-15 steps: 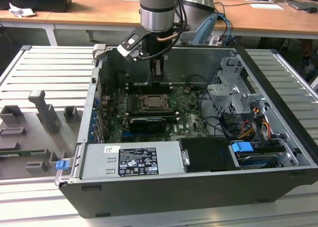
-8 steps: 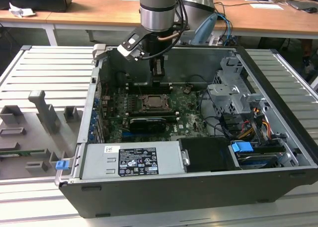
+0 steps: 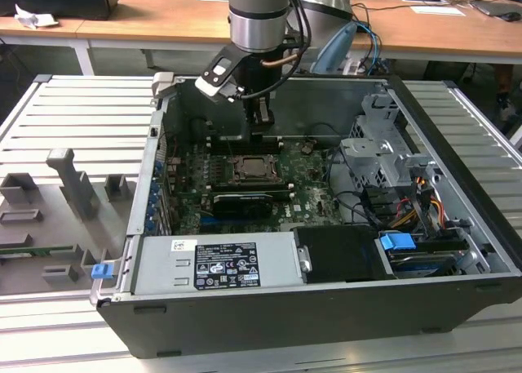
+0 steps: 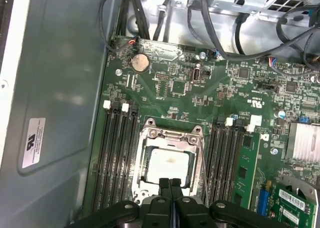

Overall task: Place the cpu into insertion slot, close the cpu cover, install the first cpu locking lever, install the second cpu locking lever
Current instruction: 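Install the first cpu locking lever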

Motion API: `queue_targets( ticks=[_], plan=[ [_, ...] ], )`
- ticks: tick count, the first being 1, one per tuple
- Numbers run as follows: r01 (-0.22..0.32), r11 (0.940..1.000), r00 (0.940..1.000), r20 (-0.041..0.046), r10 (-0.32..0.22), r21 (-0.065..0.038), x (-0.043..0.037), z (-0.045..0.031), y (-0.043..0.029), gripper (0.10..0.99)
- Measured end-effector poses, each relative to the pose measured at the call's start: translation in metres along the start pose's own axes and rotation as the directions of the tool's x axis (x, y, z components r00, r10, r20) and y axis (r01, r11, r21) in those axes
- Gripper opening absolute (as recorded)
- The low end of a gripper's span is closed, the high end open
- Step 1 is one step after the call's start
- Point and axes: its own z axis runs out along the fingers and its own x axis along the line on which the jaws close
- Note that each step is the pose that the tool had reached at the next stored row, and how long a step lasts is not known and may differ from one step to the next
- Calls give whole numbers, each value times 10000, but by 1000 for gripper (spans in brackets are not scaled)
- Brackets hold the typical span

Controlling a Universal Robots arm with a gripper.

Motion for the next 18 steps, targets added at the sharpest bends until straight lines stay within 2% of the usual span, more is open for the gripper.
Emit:
queue_targets(
  ticks=[4, 8, 11, 14, 18],
  plan=[
    [127, 9999, 9999, -6, -127, 0, 0, 0, 1, 106],
    [174, 9998, 9998, -7, -174, 0, -5, 1, 30, 106],
    [560, 9984, 9984, -24, -560, -1, -5, 2, 33, 106],
    [1410, 9900, 9900, -60, -1410, -4, -5, 1, 34, 106],
    [2330, 9725, 9724, -100, -2330, -12, -5, 1, 34, 106]
  ],
)
